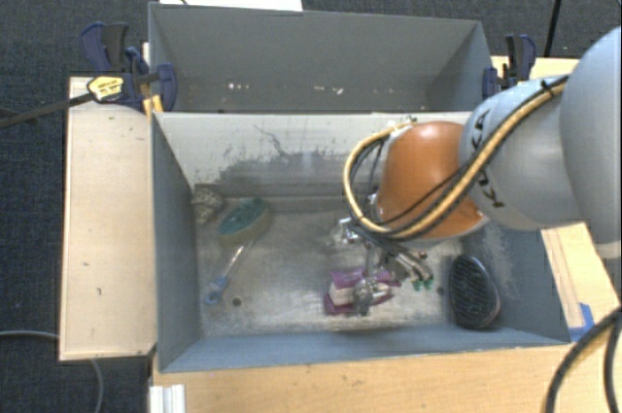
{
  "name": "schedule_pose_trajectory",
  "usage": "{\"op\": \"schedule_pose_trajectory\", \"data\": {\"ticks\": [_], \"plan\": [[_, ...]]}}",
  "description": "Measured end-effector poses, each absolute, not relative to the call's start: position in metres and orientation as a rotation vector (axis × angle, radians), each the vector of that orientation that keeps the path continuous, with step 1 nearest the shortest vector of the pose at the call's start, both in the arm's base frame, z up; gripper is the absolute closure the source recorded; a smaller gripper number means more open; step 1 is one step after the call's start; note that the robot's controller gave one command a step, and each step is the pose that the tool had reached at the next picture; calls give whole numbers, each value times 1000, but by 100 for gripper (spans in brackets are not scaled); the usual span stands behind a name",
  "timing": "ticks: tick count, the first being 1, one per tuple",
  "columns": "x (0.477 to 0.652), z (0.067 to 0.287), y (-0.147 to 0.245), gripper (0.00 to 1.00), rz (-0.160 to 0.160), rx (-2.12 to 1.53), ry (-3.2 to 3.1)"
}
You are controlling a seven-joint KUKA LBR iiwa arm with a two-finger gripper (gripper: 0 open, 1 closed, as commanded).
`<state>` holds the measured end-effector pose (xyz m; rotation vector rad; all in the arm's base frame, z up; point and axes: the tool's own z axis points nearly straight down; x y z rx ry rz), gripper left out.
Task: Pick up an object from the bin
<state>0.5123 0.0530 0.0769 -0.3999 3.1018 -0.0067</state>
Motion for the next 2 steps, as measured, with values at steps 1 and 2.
{"op": "schedule_pose_trajectory", "data": {"ticks": [1,2], "plan": [[510,77,54,100,-4,-402,3112],[503,204,40,100,-2,-1123,2929]]}}
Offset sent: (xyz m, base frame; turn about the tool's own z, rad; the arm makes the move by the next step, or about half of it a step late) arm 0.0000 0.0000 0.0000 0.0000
